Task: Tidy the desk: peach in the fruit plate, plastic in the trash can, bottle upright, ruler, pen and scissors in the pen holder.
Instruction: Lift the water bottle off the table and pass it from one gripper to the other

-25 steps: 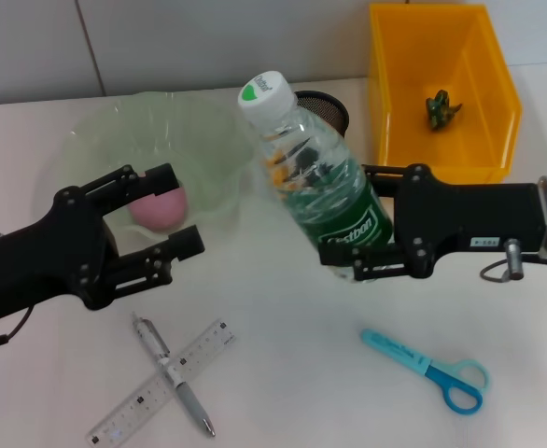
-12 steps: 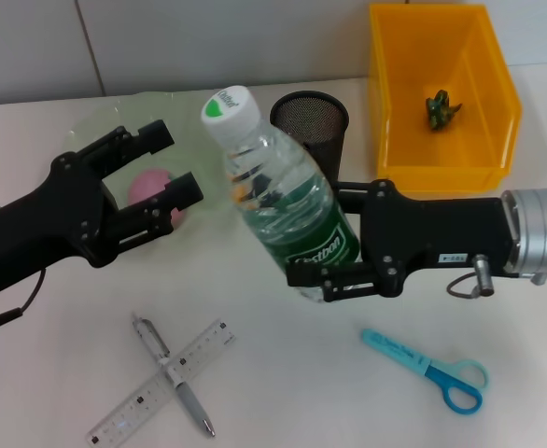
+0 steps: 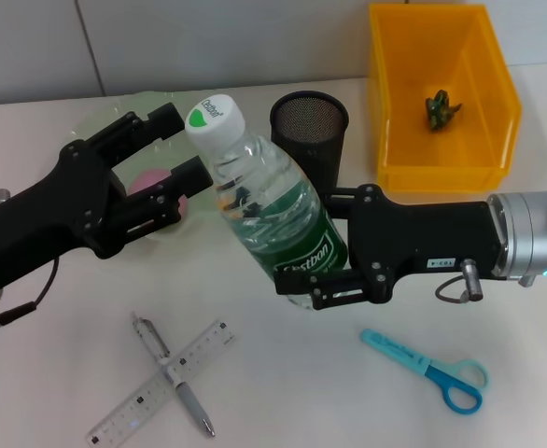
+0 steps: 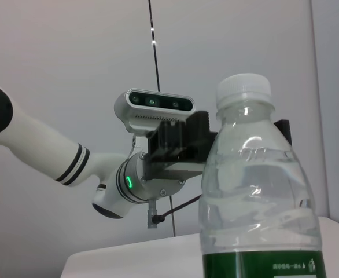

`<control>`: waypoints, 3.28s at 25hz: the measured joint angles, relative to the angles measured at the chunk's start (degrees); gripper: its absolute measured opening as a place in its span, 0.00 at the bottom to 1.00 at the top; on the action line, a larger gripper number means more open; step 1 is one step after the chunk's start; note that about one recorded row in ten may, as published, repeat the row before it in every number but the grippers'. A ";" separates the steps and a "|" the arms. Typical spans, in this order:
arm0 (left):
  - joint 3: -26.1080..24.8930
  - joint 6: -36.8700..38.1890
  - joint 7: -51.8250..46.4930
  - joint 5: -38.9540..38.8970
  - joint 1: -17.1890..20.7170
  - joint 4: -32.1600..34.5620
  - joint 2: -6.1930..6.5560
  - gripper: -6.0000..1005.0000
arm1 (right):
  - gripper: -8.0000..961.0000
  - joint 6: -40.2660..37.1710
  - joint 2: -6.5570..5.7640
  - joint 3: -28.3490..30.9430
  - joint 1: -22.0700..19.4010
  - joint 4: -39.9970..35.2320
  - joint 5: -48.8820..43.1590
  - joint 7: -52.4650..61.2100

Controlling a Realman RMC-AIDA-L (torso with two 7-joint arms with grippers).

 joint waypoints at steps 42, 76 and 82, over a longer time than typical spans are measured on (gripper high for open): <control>2.22 2.38 0.83 -0.12 -0.60 -1.23 0.03 0.79 | 0.80 1.34 0.26 -2.61 2.30 4.54 0.88 -1.92; 1.90 2.63 0.79 -0.16 -0.43 -1.23 0.02 0.45 | 0.80 0.69 0.35 -2.58 2.31 5.22 0.93 -1.72; 1.81 2.68 0.04 -0.28 -0.43 -1.23 0.02 0.44 | 0.80 0.58 0.35 -2.58 2.27 5.33 0.97 -1.24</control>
